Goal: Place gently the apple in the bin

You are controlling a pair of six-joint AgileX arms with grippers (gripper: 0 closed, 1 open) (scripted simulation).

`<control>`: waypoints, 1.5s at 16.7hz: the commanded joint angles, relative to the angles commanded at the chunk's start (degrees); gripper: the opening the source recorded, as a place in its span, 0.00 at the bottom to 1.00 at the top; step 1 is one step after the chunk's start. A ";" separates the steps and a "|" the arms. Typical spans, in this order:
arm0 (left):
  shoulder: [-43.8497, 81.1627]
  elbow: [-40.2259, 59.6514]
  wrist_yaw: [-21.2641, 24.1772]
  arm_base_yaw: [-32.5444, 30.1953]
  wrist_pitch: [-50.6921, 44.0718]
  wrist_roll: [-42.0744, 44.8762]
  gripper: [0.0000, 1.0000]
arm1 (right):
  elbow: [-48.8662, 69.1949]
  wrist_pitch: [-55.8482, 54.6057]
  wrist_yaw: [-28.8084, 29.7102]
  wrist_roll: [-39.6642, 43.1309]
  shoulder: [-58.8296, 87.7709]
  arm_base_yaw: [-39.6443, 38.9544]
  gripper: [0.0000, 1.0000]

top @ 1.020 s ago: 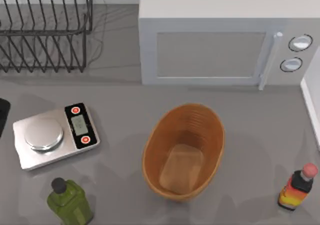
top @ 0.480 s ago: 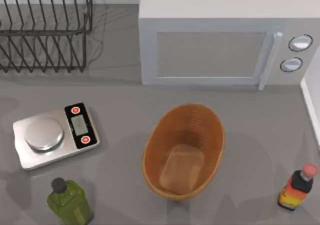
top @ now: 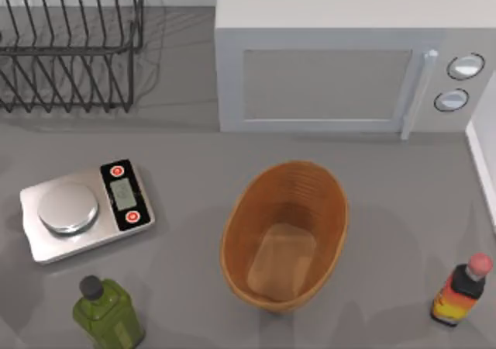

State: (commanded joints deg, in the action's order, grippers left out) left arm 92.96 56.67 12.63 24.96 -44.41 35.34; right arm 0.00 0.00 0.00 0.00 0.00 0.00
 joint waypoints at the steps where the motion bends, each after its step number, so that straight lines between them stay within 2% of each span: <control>1: -0.19 -0.18 -0.11 -0.24 0.12 -0.04 1.00 | 0.00 0.00 0.00 0.00 0.00 0.00 1.00; 5: 1.51 0.14 -0.23 -2.83 2.39 -2.40 1.00 | 0.00 0.00 0.00 0.00 0.00 0.00 1.00; 8: 5.57 -1.38 -0.72 -4.49 7.93 -4.60 1.00 | 0.00 0.00 0.00 0.00 0.00 0.00 1.00; 13: 10.41 -5.28 -0.73 -3.86 16.81 -3.88 1.00 | 0.00 0.00 0.00 0.00 0.00 0.00 1.00; 20: 10.26 -5.80 -0.44 -2.91 16.65 -2.77 1.00 | 0.00 0.00 0.00 0.00 0.00 0.00 1.00; 25: 10.26 -5.80 -0.44 -2.91 16.65 -2.77 0.62 | 0.00 0.00 0.00 0.00 0.00 0.00 1.00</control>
State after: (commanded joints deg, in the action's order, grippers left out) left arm 103.22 50.87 12.20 22.05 -27.76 32.57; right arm 0.00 0.00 0.00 0.00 0.00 0.00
